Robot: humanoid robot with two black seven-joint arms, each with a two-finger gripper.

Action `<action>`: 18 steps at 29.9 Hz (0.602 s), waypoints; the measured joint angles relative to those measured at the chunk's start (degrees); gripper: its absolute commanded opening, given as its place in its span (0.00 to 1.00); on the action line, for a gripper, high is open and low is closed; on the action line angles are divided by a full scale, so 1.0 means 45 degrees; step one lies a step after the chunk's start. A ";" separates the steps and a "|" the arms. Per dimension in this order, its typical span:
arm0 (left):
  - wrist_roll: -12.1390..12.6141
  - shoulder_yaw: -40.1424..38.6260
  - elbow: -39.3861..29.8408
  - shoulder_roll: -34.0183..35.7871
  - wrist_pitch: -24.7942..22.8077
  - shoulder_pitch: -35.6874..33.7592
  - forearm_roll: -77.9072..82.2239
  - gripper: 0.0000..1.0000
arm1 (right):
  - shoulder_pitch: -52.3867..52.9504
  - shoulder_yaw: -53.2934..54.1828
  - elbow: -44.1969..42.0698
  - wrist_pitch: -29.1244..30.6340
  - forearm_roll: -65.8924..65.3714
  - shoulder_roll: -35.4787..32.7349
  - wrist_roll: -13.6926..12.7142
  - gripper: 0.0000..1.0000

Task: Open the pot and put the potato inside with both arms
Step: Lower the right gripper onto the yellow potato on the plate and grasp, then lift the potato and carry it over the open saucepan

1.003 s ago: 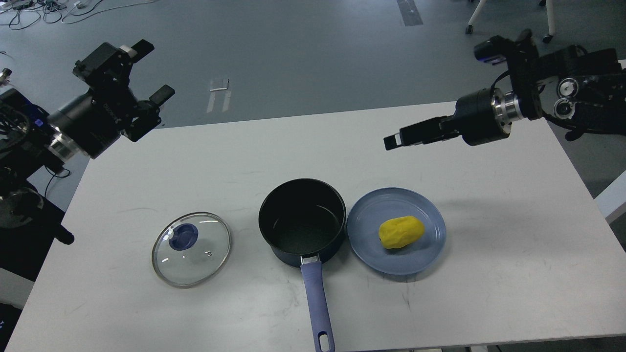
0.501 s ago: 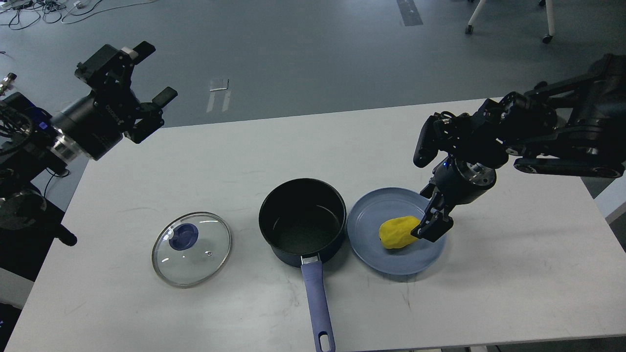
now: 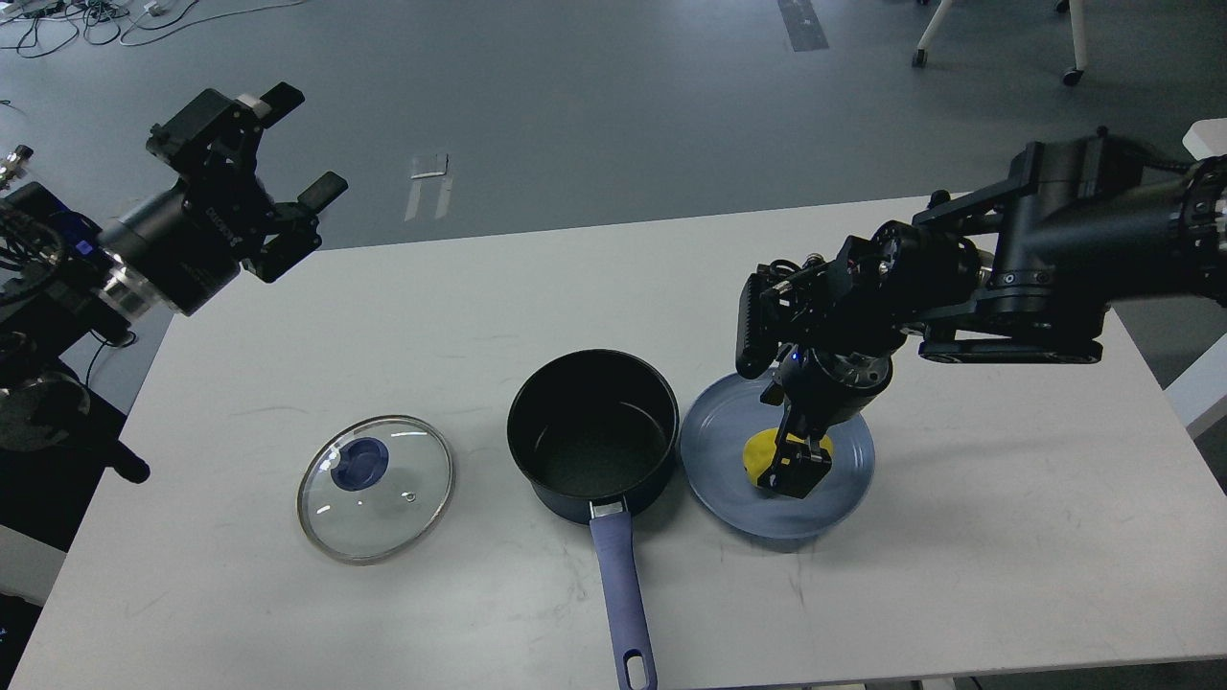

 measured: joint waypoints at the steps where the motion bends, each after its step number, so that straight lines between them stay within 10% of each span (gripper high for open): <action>1: 0.0000 0.0000 0.0000 0.0000 0.0000 0.0000 -0.0003 0.98 | 0.0000 -0.0080 -0.0016 0.0000 0.0004 0.0095 0.0001 1.00; 13: 0.0000 -0.0020 0.0003 0.0003 0.0003 0.0003 -0.0010 0.98 | -0.0216 -0.0584 -0.0535 -0.0041 0.0016 0.0602 0.0001 0.88; 18: 0.0000 -0.0020 0.0003 0.0003 0.0003 0.0003 -0.0010 0.98 | -0.0275 -0.0776 -0.0540 -0.0178 0.0042 0.0632 0.0000 0.58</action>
